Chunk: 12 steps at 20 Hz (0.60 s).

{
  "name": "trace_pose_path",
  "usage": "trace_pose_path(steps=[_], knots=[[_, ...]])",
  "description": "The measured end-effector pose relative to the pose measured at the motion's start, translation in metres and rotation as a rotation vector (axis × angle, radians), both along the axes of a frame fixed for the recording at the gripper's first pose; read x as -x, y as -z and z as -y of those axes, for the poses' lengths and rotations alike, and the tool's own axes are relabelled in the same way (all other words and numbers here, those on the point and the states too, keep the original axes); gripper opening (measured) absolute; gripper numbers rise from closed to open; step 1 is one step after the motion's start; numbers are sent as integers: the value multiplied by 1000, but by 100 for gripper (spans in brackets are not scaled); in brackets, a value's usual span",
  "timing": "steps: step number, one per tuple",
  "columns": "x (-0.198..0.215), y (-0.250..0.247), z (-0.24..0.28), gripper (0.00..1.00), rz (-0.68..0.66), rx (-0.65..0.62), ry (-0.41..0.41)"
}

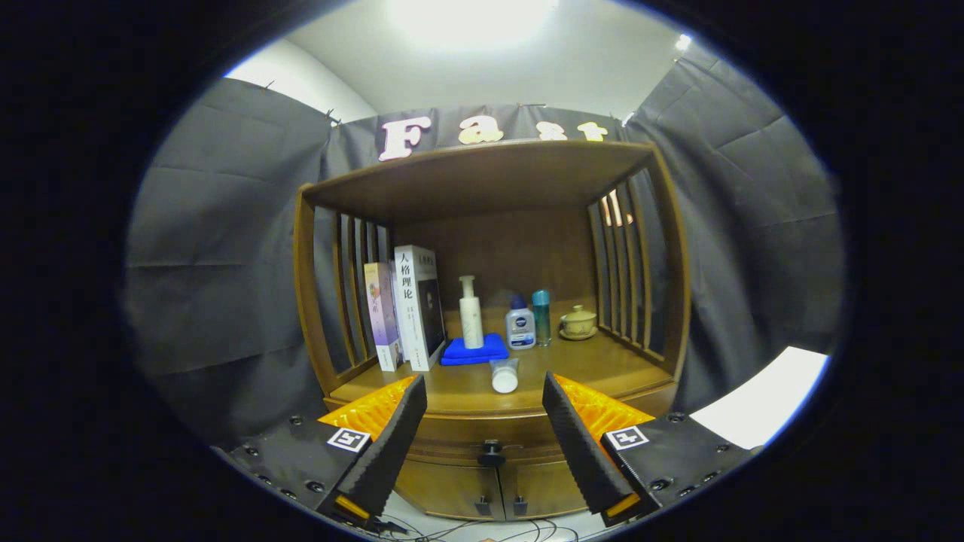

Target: Pull open the drawer, take out the items inside it, and place them on the countertop above the cabinet.

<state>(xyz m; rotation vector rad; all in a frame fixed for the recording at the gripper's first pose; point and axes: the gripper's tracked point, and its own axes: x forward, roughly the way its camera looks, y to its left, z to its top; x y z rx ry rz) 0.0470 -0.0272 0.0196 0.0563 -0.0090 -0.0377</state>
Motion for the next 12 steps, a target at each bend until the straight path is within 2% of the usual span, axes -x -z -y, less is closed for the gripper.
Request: trace_pose_path(steps=[5, 8, 12], knots=[[41, -12, 32, 98, 58, -29, 54], [55, -22, 33, 98, 79, -53, 37], [69, -27, 32, 97, 95, 2, 28]])
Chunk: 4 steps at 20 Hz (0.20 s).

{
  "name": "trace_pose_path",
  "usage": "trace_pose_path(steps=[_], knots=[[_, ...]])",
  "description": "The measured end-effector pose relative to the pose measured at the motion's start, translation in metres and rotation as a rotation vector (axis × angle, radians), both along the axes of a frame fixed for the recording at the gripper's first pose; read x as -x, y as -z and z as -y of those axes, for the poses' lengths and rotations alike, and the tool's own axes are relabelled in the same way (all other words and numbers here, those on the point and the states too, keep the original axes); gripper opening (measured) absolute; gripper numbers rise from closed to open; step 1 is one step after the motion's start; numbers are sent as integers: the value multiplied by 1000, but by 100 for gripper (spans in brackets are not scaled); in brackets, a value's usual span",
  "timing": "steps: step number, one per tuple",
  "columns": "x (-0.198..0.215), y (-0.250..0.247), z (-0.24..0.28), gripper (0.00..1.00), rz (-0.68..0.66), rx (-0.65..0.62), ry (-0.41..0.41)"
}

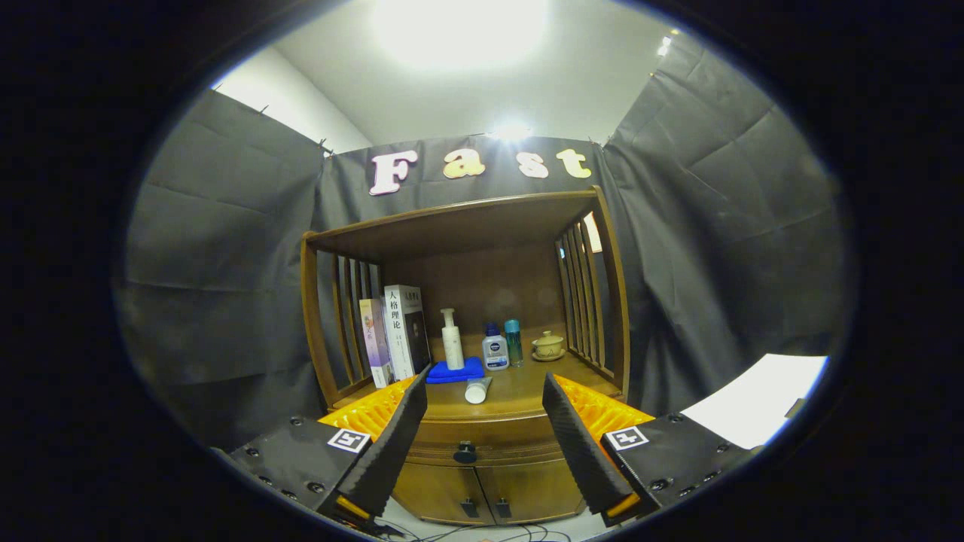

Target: Pull open the drawer, take out the items inside it, and place them on the countertop above the cabinet.

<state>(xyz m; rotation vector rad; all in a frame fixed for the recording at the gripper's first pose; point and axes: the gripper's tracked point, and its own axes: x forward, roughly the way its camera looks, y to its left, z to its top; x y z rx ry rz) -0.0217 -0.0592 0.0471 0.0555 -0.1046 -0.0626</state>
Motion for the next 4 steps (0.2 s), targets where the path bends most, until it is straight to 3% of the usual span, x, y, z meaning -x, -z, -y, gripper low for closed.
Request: trace_pose_path(steps=[4], knots=[[2, 4, -9, 97, -7, -1, -20]])
